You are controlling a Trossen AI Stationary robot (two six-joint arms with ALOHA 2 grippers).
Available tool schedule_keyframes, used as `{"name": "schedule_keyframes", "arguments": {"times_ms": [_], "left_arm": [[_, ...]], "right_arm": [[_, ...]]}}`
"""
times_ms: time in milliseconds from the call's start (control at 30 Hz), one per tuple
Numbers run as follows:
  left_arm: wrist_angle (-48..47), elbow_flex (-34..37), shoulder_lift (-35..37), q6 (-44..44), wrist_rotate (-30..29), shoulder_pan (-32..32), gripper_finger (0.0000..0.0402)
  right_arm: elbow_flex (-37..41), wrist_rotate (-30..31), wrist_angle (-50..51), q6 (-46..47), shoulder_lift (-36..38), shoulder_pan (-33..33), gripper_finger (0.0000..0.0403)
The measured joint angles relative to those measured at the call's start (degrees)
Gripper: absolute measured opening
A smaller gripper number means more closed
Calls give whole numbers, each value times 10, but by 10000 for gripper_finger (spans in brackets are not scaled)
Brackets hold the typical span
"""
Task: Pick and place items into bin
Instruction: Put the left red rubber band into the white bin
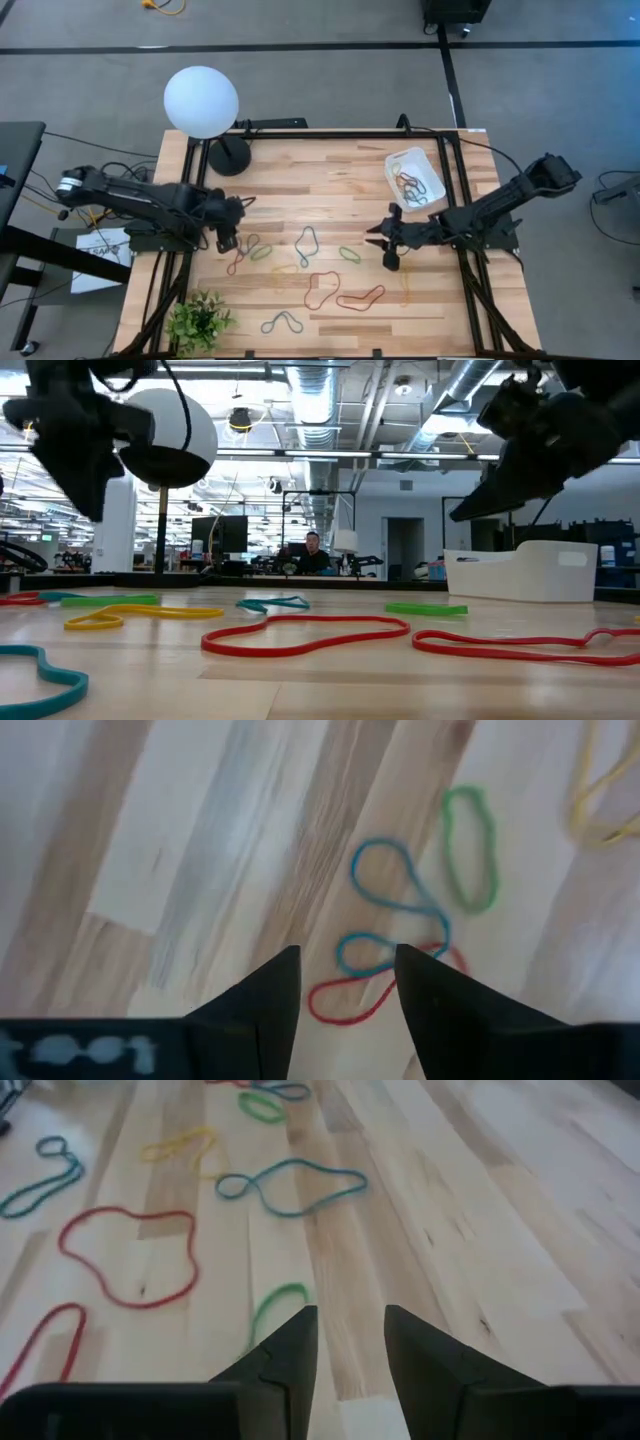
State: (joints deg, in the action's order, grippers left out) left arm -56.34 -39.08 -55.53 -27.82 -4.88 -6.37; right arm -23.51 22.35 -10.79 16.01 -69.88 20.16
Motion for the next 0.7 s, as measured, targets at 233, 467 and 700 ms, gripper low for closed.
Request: {"name": "schedule_keyframes", "arguments": {"times_ms": [233, 467, 700], "left_arm": [[6, 12, -69, -24, 53, -3, 142], [-2, 12, -131, -33, 57, -25, 142], [17, 12, -183, -34, 61, -64, 142]], "right_arm": [[-1, -42, -4, 12, 14, -22, 111], [-1, -65, -7, 16, 17, -22, 111], [-1, -75, -4, 16, 17, -18, 111]]}}
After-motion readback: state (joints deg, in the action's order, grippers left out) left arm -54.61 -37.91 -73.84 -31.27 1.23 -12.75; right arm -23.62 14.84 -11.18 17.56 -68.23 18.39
